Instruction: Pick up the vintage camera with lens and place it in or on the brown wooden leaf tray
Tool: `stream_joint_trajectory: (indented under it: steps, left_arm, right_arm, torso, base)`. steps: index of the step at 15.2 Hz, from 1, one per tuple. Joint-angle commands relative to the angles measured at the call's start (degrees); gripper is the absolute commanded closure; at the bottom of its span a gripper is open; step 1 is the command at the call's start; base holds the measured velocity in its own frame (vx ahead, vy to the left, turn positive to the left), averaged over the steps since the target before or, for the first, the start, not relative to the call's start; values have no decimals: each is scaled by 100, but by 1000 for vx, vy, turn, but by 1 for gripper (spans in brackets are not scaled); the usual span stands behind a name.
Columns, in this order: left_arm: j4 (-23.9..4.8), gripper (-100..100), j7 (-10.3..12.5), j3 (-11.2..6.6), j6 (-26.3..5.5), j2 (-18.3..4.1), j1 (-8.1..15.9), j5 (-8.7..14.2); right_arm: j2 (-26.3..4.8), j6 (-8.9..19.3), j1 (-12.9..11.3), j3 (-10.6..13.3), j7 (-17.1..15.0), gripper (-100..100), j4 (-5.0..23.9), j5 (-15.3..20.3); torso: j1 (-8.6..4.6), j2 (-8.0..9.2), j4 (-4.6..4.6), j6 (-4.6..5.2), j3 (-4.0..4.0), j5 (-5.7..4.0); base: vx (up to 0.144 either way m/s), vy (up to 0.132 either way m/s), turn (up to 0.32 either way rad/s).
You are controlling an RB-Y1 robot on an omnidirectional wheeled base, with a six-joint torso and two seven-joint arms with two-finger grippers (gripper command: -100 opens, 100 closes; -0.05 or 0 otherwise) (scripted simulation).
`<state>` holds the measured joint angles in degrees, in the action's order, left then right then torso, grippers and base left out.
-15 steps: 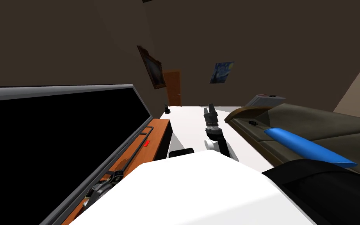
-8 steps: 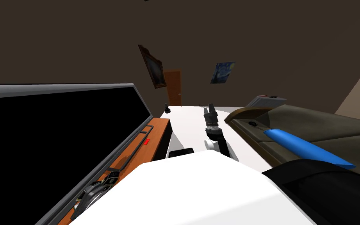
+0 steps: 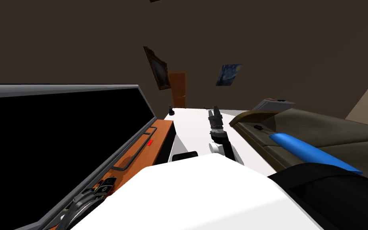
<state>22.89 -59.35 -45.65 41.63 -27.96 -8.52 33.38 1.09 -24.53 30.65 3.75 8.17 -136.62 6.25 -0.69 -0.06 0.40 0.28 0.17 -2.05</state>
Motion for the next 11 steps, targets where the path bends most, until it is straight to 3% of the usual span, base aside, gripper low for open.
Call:
stream_joint_trajectory:
  steps: [1,4,5,6,10,11]
  left_arm:
    - [-55,100,75,12,-176,-175,-4,-11]
    - [-50,100,137,13,-370,-335,-32,-13]
    - [-1,100,73,0,-305,-241,-30,-4]
    - [-20,-100,88,2,-324,-263,-27,-6]
    - [-20,-100,89,2,-326,-261,-29,-6]
    - [-37,-100,182,20,-528,-406,-42,-16]
  right_arm:
    - [0,0,0,0,0,0,0,0]
    - [0,0,0,0,0,0,0,0]
    - [0,0,0,0,0,0,0,0]
    - [0,0,0,0,0,0,0,0]
    - [0,0,0,0,0,0,0,0]
    - [0,0,0,0,0,0,0,0]
  torso:
    - [0,0,0,0,0,0]
    - [-6,-1,0,1,0,-10]
    - [-10,0,1,1,0,-12]
    - [-11,-3,1,3,-1,-12]
    - [-5,-17,-1,5,-9,-11]
    - [-5,-18,-2,5,-9,-11]
  base:
    - [-44,-43,35]
    - [-40,-35,31]
    - [-29,-21,20]
    - [-11,-7,7]
    - [-1,-1,0]
    - [-2,-18,8]
